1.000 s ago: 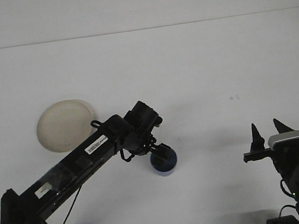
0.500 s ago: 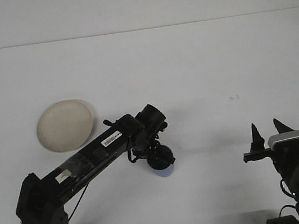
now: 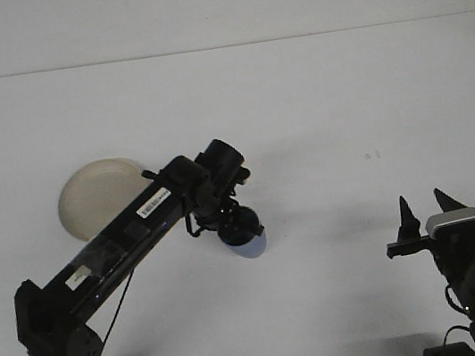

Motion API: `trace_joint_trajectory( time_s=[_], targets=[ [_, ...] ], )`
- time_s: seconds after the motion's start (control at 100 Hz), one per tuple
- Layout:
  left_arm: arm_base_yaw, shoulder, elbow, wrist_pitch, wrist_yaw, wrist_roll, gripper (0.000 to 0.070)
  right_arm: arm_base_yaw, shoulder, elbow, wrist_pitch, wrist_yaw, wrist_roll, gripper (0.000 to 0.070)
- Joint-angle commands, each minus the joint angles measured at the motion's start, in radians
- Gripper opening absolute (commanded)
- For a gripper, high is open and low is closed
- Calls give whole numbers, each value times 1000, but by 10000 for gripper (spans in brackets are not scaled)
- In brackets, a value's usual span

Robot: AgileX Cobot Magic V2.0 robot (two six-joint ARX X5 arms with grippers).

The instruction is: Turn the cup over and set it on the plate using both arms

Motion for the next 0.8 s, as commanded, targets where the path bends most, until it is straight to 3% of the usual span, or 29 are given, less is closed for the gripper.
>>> trace_joint_trajectory(
  time_s=[0.0, 0.1, 0.29, 0.55, 0.79],
  targets=[
    [37, -16, 42, -19, -56, 23, 10, 1, 3, 10, 11, 0, 14, 415],
    [129, -47, 56, -33, -132, 23, 10, 1, 3, 10, 11, 0, 14, 415],
    [342, -74, 56, -34, -202, 22, 10, 1, 3, 10, 11, 0, 14, 415],
    [591, -71, 56, -2, -204, 35, 10, 1, 3, 10, 11, 0, 14, 415],
    [692, -32, 56, 22, -204, 41, 11, 1, 3, 10, 11, 0, 14, 415]
  ],
)
